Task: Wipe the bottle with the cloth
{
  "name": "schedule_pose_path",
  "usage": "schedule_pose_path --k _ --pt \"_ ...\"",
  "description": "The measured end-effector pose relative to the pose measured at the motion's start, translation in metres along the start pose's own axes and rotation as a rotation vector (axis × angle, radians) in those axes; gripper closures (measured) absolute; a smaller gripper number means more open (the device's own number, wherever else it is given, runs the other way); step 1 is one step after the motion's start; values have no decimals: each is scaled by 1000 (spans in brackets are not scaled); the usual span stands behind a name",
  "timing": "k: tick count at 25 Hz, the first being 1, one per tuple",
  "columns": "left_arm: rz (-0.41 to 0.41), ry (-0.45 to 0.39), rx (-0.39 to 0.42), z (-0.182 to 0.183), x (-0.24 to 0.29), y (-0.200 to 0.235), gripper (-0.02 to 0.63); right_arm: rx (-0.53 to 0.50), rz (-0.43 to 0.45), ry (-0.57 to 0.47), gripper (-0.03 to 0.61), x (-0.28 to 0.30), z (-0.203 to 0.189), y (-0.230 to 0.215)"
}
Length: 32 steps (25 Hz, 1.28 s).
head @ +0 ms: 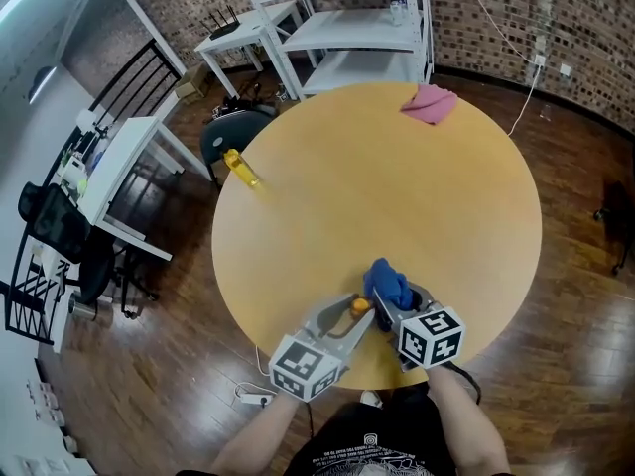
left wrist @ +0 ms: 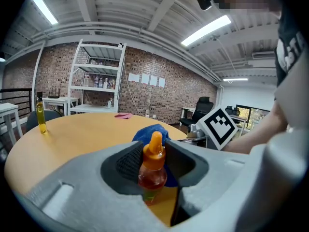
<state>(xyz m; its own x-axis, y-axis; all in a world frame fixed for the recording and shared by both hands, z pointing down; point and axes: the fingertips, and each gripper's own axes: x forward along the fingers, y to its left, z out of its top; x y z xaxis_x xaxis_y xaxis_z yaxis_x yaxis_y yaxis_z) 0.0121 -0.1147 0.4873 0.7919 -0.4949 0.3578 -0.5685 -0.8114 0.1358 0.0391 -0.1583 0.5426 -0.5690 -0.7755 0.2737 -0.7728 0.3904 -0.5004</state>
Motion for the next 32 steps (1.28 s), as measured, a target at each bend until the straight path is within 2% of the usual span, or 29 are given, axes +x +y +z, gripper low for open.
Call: schedule_pose_path --k 6,11,17,32 --pt "7 -5 1 -3 -2 2 469 40 63 55 471 8 -10 -2" --pt "9 -9 -5 -4 -1 3 469 69 26 24 472 -9 -23 -4" --pt "14 -14 -6 -3 -1 4 469 34 -37 2 471 -26 -36 4" --pt "50 -18 -20 -3 -4 1 469 -40 -127 -11 468 -50 -56 28"
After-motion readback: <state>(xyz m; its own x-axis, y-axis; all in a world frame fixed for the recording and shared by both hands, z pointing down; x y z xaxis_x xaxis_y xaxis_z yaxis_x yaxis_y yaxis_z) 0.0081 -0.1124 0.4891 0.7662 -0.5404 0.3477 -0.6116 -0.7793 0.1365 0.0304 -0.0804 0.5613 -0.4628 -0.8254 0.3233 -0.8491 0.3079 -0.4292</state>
